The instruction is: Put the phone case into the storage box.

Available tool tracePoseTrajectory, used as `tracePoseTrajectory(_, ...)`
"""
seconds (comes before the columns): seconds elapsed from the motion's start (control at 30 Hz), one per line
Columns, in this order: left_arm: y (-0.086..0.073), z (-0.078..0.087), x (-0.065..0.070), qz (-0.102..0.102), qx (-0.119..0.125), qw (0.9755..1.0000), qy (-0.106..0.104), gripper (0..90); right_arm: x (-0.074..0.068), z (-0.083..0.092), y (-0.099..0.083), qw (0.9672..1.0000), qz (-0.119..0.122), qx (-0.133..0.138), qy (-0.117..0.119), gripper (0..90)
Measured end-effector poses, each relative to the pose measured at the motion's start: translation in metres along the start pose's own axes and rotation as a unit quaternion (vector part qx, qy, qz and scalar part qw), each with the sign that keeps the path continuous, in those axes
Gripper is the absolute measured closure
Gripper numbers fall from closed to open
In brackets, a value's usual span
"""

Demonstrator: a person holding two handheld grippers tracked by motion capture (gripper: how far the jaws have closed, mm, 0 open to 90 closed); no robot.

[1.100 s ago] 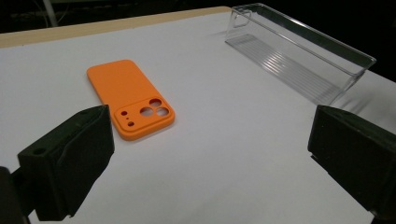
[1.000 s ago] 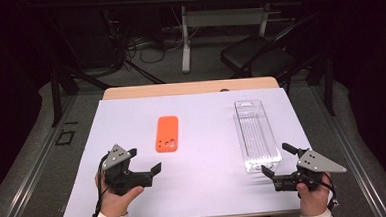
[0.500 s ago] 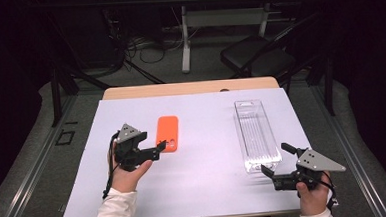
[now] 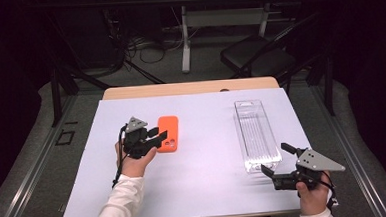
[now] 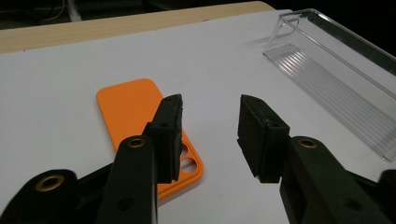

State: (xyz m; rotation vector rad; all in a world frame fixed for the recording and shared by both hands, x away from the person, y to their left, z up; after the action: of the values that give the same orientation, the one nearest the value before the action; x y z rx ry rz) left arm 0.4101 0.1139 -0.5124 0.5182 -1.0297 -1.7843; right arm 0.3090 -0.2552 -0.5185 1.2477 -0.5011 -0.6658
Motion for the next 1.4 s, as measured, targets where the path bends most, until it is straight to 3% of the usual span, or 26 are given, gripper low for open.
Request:
tracePoseTrajectory(0.1, -0.001, -0.007, 0.002, -0.004, -0.002, 1.0000, -0.001, 61.8, 0.000, 0.000, -0.001, 1.0000, 0.001, -0.003, 0.002, 2.2)
tracePoseTrajectory(0.23, -0.001, -0.018, 0.007, -0.001, -0.010, 0.9999, -0.012, 76.1, 0.000, -0.001, -0.001, 1.0000, 0.000, -0.003, 0.004, 2.3)
tracePoseTrajectory(0.43, -0.006, -0.037, 0.014, -0.003, -0.031, 0.9995, -0.008, 90.0, 0.000, -0.002, -0.002, 1.0000, 0.001, -0.005, 0.005, 2.9)
tracePoseTrajectory(0.57, -0.012, -0.051, 0.016, 0.005, -0.043, 0.9991, -0.003, 90.0, 0.000, -0.002, -0.002, 1.0000, 0.001, -0.005, 0.008, 3.2)
tracePoseTrajectory(1.03, -0.034, -0.090, 0.018, 0.002, -0.083, 0.9963, 0.019, 90.0, 0.000, -0.002, -0.002, 0.9999, 0.003, -0.004, 0.010, 3.7)
tracePoseTrajectory(1.4, -0.045, -0.102, 0.018, -0.005, -0.106, 0.9940, 0.028, 90.0, 0.000, -0.002, -0.003, 0.9999, 0.002, -0.008, 0.013, 3.7)
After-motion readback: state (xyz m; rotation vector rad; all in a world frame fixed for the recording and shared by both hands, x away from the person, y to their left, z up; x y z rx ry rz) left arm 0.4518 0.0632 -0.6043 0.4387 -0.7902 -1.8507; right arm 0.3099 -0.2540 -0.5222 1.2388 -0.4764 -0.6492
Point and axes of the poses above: each handheld gripper's, and its own axes: z roughly backward along the jaws, y roughly out of its top, x roughly to its right, the point moved 7 cm from there along -z, roughly forward along the jaws, and after that the axes turned 8 degrees about y, right-handed, at the moved point
